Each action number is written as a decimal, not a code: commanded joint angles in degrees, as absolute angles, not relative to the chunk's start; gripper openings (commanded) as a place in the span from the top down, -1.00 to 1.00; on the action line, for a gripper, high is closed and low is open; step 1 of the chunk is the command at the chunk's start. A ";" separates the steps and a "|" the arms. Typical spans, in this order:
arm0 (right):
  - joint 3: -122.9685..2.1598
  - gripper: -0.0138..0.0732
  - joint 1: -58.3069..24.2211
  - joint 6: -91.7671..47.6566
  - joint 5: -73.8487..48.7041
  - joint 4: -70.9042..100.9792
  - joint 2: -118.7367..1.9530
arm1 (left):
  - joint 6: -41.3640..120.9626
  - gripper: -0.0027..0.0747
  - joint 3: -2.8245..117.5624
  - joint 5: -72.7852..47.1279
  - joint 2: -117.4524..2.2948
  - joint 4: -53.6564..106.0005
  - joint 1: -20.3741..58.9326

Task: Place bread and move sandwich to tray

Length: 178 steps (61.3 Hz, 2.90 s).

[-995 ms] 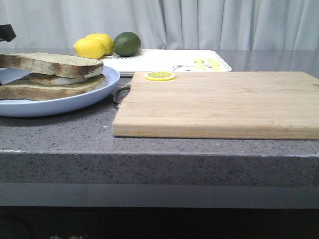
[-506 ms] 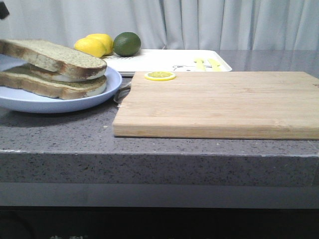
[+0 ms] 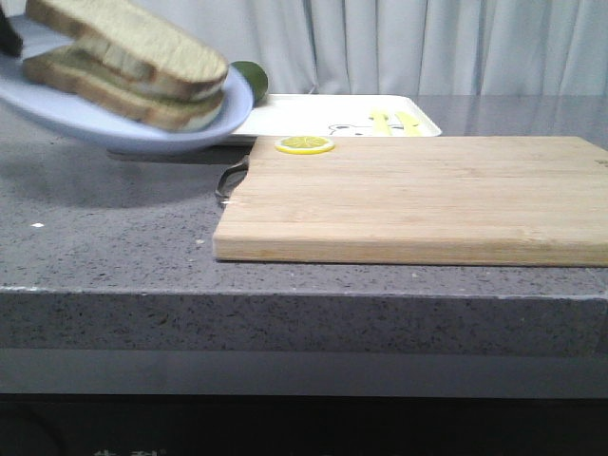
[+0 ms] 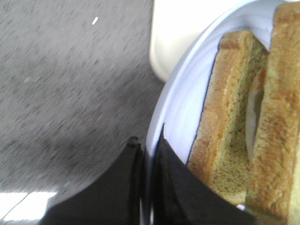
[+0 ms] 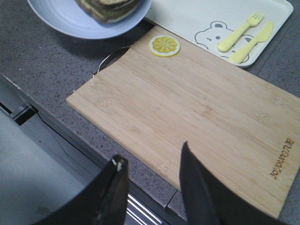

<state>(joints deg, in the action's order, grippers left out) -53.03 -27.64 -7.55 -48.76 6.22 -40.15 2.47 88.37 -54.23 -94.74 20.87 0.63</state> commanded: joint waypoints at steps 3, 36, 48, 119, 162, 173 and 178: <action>-54.25 -0.01 -27.44 -7.75 -45.12 6.05 -40.01 | 1.95 0.98 92.95 -48.01 -95.25 30.65 0.70; -54.25 -0.01 -27.44 -7.75 -45.12 6.05 -40.01 | -4.10 0.98 115.25 -56.38 -117.08 43.56 2.20; -54.25 -0.01 -27.44 -7.75 -45.12 6.05 -40.01 | -7.69 0.98 119.90 -57.79 -122.18 43.77 2.43; -54.25 -0.01 -27.44 -7.75 -45.12 6.05 -40.01 | -2.40 0.05 120.13 -59.88 -110.11 33.25 2.43; -54.25 -0.01 -27.44 -7.75 -45.12 6.05 -40.01 | 2.38 0.18 92.03 -47.24 -78.23 11.46 23.51; -54.25 -0.01 -27.44 -7.75 -45.12 6.05 -40.01 | 2.47 0.18 79.93 -39.77 -69.92 9.96 24.34; -54.25 -0.01 -27.44 -7.75 -45.12 6.05 -40.01 | 2.47 0.18 74.15 -36.69 -65.47 8.22 24.34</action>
